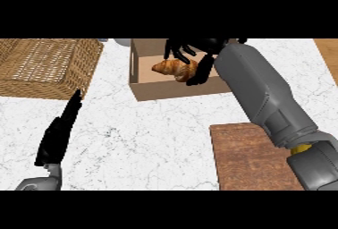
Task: Pick the croissant from the cutting board and place it in the cardboard box
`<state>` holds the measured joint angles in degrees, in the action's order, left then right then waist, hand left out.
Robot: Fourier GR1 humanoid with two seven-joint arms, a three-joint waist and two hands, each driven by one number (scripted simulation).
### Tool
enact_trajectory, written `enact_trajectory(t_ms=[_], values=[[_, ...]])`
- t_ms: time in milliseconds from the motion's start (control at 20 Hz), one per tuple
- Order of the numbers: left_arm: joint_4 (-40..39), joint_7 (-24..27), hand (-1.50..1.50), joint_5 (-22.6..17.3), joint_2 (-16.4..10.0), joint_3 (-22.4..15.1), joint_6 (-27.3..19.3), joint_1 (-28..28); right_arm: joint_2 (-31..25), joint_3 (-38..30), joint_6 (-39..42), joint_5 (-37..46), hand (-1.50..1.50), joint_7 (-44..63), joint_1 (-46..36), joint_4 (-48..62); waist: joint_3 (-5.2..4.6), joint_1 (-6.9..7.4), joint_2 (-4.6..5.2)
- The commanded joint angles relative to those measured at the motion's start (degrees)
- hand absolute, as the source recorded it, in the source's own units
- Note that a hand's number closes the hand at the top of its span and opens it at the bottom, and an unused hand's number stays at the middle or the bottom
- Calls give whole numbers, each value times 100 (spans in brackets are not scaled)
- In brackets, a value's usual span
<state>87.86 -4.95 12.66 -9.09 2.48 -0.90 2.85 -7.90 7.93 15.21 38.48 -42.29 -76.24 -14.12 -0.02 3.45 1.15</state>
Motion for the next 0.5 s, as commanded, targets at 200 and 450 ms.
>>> enact_trajectory(t_ms=[200, 450], values=[[238, -46, 0, 177, 79, -117, -127, -53, 415, -172, -164, 12, -150, 228, -126, 621, 2, 42, 21], [-4, 257, 0, 106, 132, -85, -101, -234, 637, -832, -74, -622, -150, 354, -191, 682, 0, 56, 34]])
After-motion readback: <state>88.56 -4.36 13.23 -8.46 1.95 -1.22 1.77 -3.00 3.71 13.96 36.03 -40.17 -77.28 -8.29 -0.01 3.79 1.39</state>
